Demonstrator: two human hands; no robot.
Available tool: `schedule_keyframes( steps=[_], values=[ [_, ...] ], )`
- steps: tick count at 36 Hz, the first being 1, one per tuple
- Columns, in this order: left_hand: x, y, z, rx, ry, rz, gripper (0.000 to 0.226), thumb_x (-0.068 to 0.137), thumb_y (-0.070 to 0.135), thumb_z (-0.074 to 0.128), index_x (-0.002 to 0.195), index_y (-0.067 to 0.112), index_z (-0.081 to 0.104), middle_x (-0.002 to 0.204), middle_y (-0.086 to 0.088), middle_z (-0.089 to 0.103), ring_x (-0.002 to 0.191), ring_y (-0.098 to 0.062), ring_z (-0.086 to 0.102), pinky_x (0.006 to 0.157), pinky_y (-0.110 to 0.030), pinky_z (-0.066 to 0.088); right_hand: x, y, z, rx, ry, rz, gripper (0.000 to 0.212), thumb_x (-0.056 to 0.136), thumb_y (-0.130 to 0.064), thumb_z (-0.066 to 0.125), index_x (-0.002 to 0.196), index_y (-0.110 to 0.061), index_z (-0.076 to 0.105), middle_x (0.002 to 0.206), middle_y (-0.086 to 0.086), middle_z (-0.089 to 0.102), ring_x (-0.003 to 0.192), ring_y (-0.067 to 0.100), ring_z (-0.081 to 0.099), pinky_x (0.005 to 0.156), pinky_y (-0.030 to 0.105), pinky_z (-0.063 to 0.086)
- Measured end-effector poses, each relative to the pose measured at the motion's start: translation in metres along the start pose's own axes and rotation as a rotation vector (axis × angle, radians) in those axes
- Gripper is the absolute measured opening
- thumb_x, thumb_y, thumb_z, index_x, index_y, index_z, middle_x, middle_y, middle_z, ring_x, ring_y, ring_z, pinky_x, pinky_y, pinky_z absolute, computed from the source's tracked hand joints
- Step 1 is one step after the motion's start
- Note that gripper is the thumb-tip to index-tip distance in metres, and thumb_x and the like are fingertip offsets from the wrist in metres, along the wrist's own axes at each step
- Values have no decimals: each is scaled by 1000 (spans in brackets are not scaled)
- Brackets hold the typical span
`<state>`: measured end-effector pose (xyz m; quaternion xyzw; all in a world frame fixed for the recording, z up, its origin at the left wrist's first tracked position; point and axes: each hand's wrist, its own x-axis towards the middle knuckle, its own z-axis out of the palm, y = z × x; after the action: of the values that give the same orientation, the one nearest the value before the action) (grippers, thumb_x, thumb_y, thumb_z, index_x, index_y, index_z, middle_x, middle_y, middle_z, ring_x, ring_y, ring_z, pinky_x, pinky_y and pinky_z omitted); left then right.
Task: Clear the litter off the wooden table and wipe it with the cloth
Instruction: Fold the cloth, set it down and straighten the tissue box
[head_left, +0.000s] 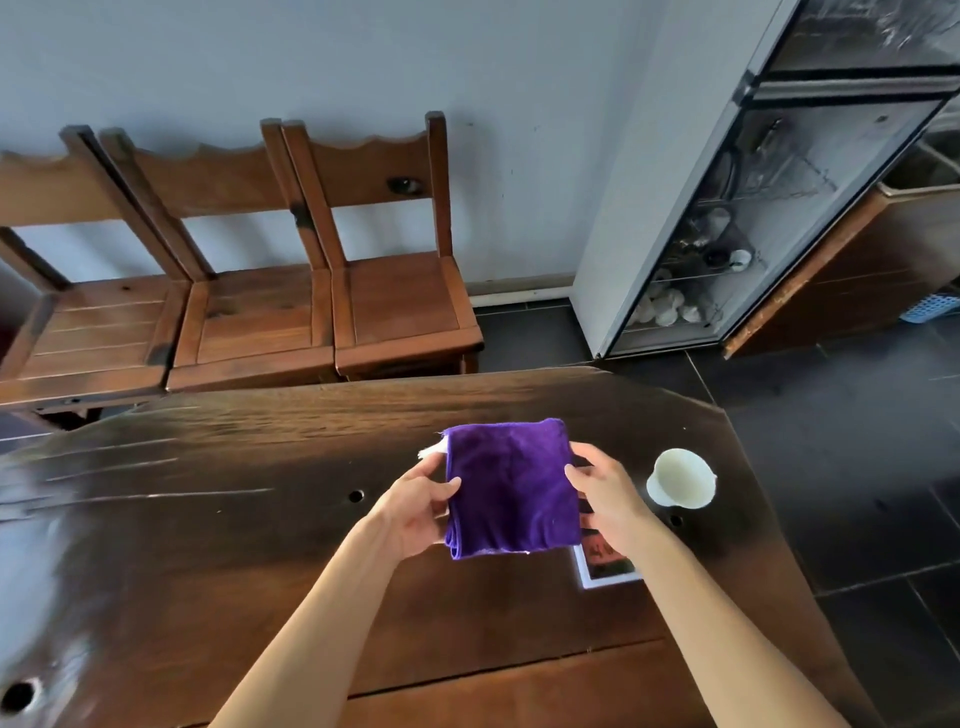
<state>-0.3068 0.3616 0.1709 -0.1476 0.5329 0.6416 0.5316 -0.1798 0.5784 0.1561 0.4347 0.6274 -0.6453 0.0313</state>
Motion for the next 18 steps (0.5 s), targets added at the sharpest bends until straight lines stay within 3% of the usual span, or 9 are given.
schedule_keyframes(
  steps=[5, 14, 18],
  values=[
    [54, 21, 9, -7, 35, 16, 53, 100, -9, 47, 120, 37, 66, 114, -6, 67, 102, -26, 58, 85, -50, 54, 63, -9, -2, 0, 0, 6, 32, 105, -12, 50, 132, -27, 58, 113, 12, 65, 102, 27, 66, 81, 47, 58],
    [121, 43, 8, -10, 93, 70, 54, 101, -9, 43, 123, 34, 67, 117, -4, 67, 103, -26, 59, 86, -50, 54, 141, -16, 5, -81, 56, -50, 36, 105, -14, 51, 138, -29, 55, 119, 7, 62, 107, 26, 63, 82, 48, 59],
    [139, 42, 7, 82, 193, 66, 50, 102, -9, 42, 112, 33, 68, 113, -4, 66, 101, -24, 57, 100, -57, 49, 156, -11, 10, -217, 137, -79, 37, 105, -16, 52, 140, -26, 55, 127, 6, 62, 107, 22, 62, 84, 43, 59]
  ],
)
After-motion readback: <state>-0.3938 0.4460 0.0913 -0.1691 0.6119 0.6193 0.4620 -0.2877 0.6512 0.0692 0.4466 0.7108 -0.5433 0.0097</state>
